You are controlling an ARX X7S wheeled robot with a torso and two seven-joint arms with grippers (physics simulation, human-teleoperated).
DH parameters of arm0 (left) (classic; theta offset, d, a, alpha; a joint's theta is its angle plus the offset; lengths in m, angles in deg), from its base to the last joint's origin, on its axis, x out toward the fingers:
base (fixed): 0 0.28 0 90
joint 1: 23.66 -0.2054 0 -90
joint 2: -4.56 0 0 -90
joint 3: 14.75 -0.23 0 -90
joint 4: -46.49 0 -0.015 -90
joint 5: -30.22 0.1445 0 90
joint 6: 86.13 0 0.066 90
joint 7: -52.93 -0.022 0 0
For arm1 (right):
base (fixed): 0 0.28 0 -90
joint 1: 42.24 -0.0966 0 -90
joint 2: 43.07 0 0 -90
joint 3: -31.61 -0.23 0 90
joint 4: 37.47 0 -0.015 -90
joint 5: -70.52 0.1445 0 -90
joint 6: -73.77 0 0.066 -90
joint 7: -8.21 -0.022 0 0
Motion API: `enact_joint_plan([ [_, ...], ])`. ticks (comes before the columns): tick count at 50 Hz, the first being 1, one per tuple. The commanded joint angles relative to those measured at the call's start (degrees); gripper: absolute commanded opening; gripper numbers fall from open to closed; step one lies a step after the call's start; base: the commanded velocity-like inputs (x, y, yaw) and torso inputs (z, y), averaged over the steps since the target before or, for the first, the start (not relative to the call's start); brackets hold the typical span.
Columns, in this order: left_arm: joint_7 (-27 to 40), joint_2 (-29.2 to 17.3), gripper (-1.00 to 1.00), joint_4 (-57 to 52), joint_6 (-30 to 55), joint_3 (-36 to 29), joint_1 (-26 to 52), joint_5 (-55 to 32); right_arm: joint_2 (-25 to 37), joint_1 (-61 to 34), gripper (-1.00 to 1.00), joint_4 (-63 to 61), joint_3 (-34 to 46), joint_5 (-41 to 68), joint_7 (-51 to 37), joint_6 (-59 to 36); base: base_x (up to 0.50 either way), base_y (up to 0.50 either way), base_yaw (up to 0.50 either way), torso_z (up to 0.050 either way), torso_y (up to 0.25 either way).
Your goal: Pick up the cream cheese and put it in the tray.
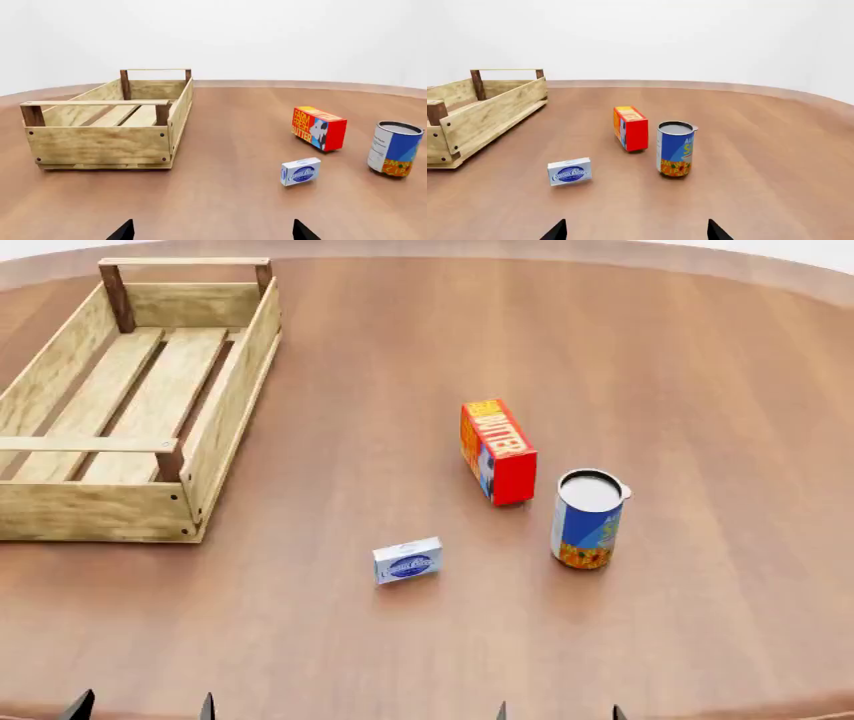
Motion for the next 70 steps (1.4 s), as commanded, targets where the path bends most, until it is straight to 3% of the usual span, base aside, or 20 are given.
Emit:
enact_joint_plan([
  [1, 1.54, -1.37, 1.00, 0.84, -0.46, -1.56, 0.41, -1.39, 0.54, 0.00, 1.00, 0.00, 0.72, 0.54, -0.72, 0.00, 0.00, 0.00, 0.00, 0.000, 0.000],
  [12, 9.33, -2.73, 1.00, -7.54, -22.55, -2.21, -7.15, 2.79, 2.44, 4.56, 1.00, -7.39, 2.93, 1.00, -4.96, 7.22, 0.00, 0.00, 0.00, 0.000, 0.000],
  [16, 12.23, -2.95, 1.00, -9.93, -32.56, -1.84, -10.18, 4.82, 2.57, 6.86, 1.00, -9.83, 3.22, 0.00, -7.13, 14.45, 0.00, 0.00, 0.00, 0.000, 0.000],
  [21, 14.66, -3.27, 1.00, -11.79, -38.34, -1.64, -12.42, 6.93, 2.93, 8.68, 1.00, -12.24, 3.27, -0.13, -9.14, 19.01, 0.00, 0.00, 0.00, 0.000, 0.000],
  [34, 17.48, -4.66, 1.00, -13.66, -44.77, -1.94, -14.78, 7.74, 3.65, 11.54, 1.00, -13.53, 3.37, -3.58, -14.18, 32.56, 0.00, 0.00, 0.00, 0.000, 0.000],
  [53, 19.79, -6.51, 1.00, -13.06, -46.44, -2.80, -14.30, 6.54, 4.35, 11.57, 1.00, -12.66, 3.55, -8.12, -19.14, 37.41, 0.00, 0.00, 0.00, 0.000, 0.000],
  [70, 21.26, -7.52, 1.00, -12.53, -46.56, -3.30, -13.78, 6.52, 5.62, 11.11, 1.00, -11.80, 5.34, -9.20, -20.94, 37.34, 0.07, 0.29, 0.00, 0.000, 0.000],
])
